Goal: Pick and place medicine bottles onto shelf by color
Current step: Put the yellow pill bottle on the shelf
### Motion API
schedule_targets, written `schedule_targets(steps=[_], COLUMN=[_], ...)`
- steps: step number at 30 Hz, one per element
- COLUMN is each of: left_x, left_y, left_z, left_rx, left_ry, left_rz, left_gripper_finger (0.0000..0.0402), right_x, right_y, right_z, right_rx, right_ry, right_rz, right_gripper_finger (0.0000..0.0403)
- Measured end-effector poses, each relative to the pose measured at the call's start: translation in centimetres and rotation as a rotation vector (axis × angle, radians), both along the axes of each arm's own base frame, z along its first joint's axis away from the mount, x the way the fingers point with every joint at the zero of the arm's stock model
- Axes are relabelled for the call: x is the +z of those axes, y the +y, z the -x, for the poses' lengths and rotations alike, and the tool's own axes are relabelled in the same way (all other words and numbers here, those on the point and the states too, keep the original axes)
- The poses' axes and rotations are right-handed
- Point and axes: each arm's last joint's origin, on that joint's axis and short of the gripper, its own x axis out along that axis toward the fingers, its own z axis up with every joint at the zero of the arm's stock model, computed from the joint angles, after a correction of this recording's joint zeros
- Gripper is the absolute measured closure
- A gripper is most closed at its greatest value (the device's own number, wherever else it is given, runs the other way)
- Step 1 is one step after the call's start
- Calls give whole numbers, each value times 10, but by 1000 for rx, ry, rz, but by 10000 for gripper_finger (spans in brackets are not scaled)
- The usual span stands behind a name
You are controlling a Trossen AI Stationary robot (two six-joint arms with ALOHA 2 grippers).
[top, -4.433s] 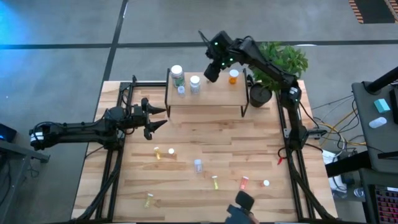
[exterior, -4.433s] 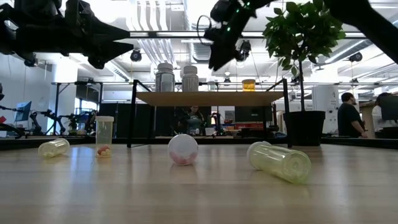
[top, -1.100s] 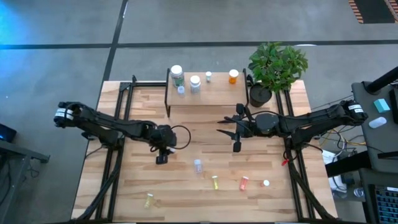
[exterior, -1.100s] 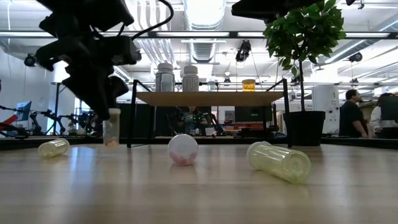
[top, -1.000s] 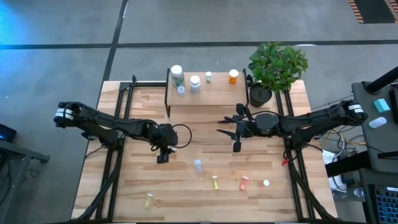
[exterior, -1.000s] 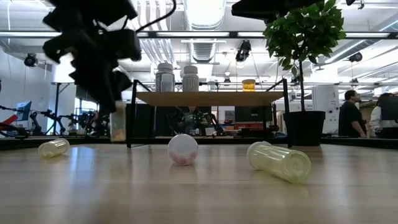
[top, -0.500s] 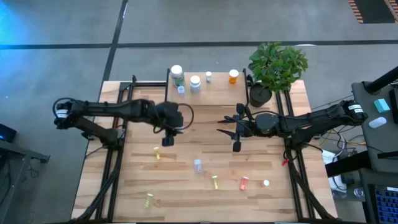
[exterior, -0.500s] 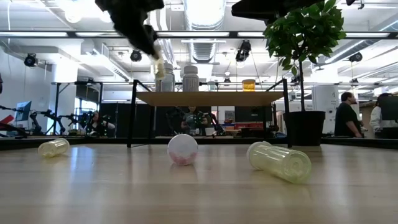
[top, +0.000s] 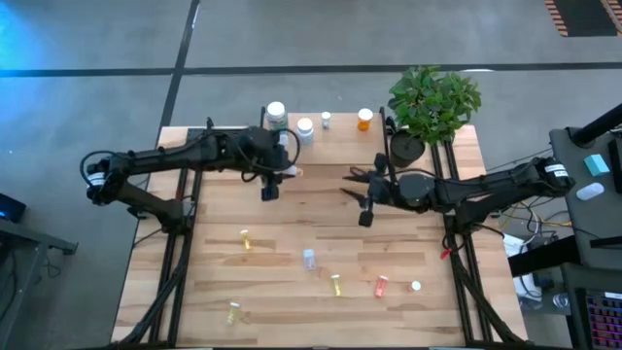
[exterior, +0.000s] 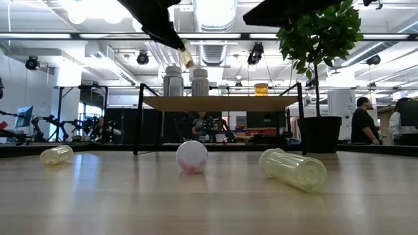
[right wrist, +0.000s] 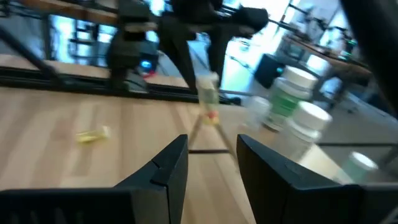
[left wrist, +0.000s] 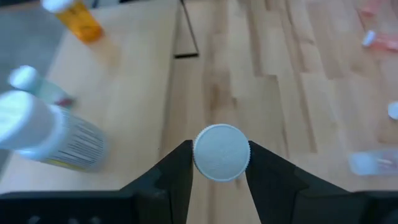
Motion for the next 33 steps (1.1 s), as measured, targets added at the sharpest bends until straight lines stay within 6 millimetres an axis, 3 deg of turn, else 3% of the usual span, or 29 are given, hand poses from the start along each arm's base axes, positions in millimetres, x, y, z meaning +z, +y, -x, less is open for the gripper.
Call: schedule_targets(steps=[10,16,23,33], left_x=[6,5,5,4], left_y=[7,7,5,4], left_z=[-2,-3,-3,-4], left_rx=[2,-1,-22,-35], left_ry=[-63,-59,-65,-66], left_rz=[-25,-22,15,27], left_gripper_finger=[279,279,279,278], right_x=[-4,-5,-13,-19], right_y=[-27,-38,-54,-78], right_z=[-20,-49,-87,-109], right_rx=[52,32,45,121], right_ry=[-55,-27,23,26], right_rz=[-126,-91,-97,-184], right_gripper_finger=[238,216,214,214])
